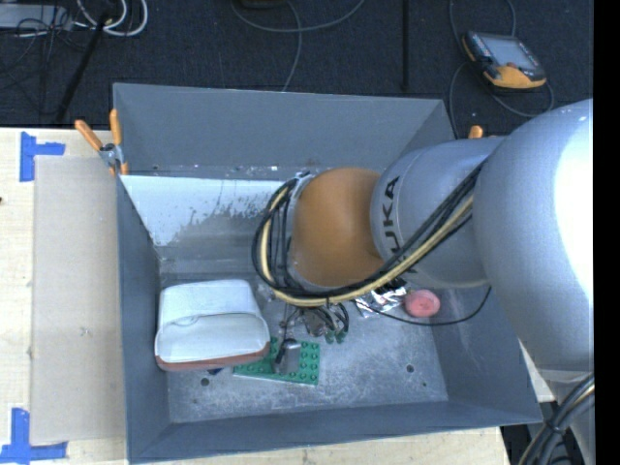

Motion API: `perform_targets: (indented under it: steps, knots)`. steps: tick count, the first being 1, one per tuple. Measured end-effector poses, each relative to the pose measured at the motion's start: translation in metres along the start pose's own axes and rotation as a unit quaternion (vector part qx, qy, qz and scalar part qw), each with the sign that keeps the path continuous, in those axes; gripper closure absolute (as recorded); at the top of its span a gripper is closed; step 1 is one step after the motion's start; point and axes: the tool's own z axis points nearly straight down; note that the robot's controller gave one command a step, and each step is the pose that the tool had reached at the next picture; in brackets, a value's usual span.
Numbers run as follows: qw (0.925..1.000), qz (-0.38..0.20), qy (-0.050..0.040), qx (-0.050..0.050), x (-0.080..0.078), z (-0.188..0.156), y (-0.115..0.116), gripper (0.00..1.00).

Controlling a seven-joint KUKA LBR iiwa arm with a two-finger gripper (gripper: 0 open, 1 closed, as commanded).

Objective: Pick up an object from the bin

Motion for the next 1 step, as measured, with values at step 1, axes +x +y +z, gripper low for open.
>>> perform_targets:
  steps: [1]
  knots:
    - [0.9983, -0.059, -0.0017, 0.002, 0.0365, 0.01, 0.0189, 0.0]
